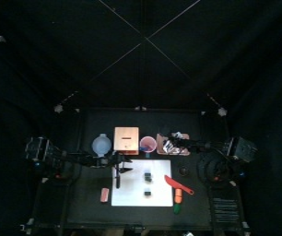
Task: Place sushi on board then cut the sushi with the knife then place the pieces on the plate
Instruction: Place the 4 sushi pieces on the plate
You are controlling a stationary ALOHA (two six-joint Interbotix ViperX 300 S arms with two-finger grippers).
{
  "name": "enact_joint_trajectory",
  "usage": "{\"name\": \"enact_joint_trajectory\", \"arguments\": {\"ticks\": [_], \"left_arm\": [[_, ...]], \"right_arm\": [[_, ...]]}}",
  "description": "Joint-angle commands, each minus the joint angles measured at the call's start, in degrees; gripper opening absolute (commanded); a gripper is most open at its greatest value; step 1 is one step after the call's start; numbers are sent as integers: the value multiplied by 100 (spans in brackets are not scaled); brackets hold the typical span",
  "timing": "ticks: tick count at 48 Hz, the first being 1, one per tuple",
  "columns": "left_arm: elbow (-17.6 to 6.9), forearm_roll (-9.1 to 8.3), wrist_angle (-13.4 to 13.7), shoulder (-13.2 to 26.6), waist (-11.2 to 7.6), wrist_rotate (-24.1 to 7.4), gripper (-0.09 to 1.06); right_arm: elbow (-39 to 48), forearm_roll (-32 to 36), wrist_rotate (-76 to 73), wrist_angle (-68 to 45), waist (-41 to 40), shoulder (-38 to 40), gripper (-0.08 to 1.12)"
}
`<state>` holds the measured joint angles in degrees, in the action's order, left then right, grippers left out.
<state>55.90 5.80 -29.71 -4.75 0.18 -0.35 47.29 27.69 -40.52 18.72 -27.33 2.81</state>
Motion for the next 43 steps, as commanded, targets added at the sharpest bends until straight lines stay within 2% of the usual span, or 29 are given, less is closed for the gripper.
{"name": "enact_joint_trajectory", "arguments": {"ticks": [1, 8, 17, 32, 43], "left_arm": [[-70, -9, -18, -18, 18, 0, 82], [-97, -9, -18, -26, 18, 0, 82], [-114, 0, -26, -26, 18, 0, 82], [-141, 0, -18, -18, 18, 9, 82], [-141, 9, -18, -18, 9, 9, 82]], "right_arm": [[-158, 88, 35, 290, 26, 519, 77], [-264, 79, 35, 703, 431, 1081, 77], [-325, 44, 26, 642, 1362, 1450, 77], [-369, 70, 35, 18, 2751, 1160, 77], [-562, 26, 18, -185, 3129, 817, 77]]}}
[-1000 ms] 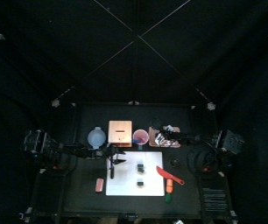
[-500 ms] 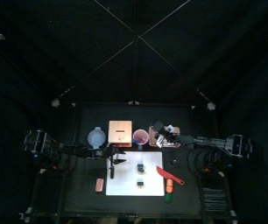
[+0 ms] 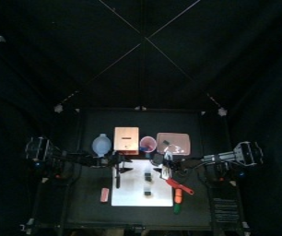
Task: Place sushi on board then cut the sushi with the knife then place the pieces on the plate
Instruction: Place the 4 sushi pieces on the plate
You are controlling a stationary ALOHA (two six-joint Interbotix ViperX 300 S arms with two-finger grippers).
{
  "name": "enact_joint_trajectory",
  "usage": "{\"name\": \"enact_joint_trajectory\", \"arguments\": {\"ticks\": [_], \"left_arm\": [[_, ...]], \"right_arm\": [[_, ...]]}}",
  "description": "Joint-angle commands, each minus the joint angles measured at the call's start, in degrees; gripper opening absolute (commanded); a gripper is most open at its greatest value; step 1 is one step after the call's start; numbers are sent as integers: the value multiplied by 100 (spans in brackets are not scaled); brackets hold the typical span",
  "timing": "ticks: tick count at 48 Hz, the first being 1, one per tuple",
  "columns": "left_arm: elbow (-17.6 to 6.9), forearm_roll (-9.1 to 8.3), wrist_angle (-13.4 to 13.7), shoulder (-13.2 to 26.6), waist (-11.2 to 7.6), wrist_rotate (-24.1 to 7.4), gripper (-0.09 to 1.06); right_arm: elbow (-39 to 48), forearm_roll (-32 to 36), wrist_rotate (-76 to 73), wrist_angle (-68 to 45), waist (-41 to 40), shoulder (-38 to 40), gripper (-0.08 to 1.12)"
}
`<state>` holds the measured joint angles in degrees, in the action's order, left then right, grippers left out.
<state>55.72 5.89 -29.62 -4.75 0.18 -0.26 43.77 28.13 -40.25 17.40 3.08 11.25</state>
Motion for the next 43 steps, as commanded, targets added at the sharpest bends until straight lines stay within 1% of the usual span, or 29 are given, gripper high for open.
{"name": "enact_joint_trajectory", "arguments": {"ticks": [1, 12, 21, 27, 43], "left_arm": [[-123, 0, -35, -18, 18, 0, 82], [-105, 0, -18, -26, 18, 0, 82], [-114, 0, 158, -18, 18, -9, 82], [-123, 0, 220, -18, 18, -9, 82], [-114, 0, 220, -18, 18, -9, 82]], "right_arm": [[-220, -18, -9, -70, 114, -88, 77], [-439, -26, 9, -88, 308, -554, 77], [-598, -53, 9, -88, 422, -861, 77], [-668, -79, 0, -62, 466, -993, 77], [-686, -123, 0, -35, 457, -1204, 77]]}}
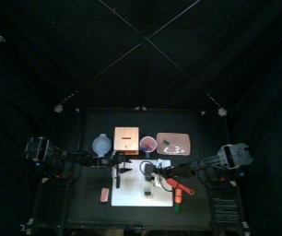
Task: Place sushi on board then cut the sushi with the knife then place the pieces on the plate
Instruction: Place the 4 sushi pieces on the plate
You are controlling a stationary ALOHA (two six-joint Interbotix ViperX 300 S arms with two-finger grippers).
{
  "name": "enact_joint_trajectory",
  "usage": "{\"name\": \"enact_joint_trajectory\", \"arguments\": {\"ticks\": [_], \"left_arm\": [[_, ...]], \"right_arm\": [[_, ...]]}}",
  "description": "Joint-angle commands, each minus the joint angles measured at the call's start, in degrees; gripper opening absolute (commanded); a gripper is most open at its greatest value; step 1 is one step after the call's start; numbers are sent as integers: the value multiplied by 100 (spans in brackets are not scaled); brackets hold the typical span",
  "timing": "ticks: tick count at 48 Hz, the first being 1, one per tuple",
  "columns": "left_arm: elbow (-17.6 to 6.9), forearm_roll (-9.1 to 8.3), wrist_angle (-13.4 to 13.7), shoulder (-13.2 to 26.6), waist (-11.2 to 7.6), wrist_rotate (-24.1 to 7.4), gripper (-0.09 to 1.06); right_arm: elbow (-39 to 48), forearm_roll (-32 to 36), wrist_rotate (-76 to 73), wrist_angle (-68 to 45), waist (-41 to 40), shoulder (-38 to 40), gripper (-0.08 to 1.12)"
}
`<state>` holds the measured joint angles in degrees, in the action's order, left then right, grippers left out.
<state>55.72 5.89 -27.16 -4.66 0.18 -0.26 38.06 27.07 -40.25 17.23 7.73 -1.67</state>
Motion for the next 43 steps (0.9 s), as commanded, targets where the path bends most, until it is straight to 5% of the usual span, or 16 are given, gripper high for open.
{"name": "enact_joint_trajectory", "arguments": {"ticks": [1, 19, 28, 43], "left_arm": [[-114, 0, -26, -26, 18, -9, 82], [-97, 0, -26, -26, 18, 0, 82], [-97, 0, -26, -26, 18, -9, 82], [-79, -18, -26, -35, 18, -18, 82]], "right_arm": [[-114, -18, 0, -9, -18, 70, 77], [-202, -9, 18, 0, -53, -185, 75], [-193, -18, 18, 0, -62, -167, 61], [149, -35, -35, 580, -387, 879, 54]]}}
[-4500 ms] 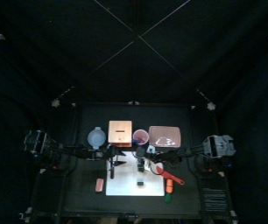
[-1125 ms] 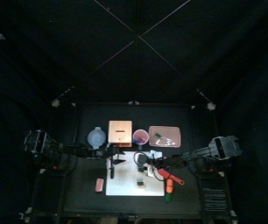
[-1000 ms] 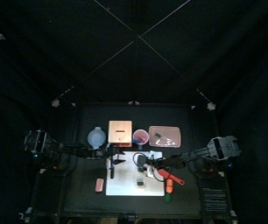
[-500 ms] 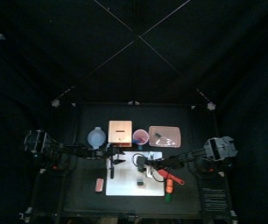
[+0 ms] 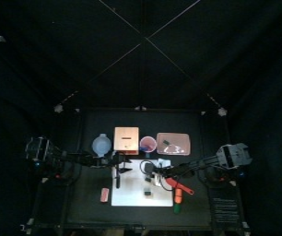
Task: Place sushi on board then cut the sushi with the knife then place the pieces on the plate
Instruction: Place the 4 sushi pieces on the plate
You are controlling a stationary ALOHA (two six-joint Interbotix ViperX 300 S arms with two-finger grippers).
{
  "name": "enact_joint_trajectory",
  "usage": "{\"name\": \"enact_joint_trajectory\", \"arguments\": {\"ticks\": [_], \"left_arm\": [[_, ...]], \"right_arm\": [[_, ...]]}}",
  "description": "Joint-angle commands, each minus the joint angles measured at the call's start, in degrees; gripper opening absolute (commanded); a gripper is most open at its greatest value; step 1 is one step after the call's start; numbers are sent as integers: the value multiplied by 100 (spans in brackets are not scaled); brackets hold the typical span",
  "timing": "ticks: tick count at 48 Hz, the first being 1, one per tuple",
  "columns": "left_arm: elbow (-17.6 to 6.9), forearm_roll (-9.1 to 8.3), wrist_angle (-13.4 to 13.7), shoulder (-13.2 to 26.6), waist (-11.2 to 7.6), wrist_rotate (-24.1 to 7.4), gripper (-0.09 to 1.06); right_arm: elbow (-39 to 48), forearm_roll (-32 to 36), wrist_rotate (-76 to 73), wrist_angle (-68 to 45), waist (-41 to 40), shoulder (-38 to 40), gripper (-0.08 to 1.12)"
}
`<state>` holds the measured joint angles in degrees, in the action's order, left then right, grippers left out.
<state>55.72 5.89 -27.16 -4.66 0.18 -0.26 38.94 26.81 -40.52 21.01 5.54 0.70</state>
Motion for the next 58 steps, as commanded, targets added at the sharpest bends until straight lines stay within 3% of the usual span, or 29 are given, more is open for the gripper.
{"name": "enact_joint_trajectory", "arguments": {"ticks": [1, 10, 19, 38, 49, 58], "left_arm": [[-79, -18, -26, -26, 18, -18, 82], [-88, -18, -26, -35, 62, -18, 82], [-88, -26, -26, 35, 88, -18, 82], [-123, -26, -26, 97, 114, -9, 82], [-123, -9, -26, 97, 114, -9, 82], [-114, -9, -26, 105, 114, -9, 82]], "right_arm": [[105, -9, -18, 264, -211, 738, 54], [624, -9, -26, 1107, -765, 1644, 54], [984, -26, -44, 1327, -1635, 2057, 54], [1433, -123, -18, 527, -2830, 1406, 56], [1362, -237, 35, 246, -2971, 896, 73], [1230, -114, 35, 439, -2892, 1107, 79]]}}
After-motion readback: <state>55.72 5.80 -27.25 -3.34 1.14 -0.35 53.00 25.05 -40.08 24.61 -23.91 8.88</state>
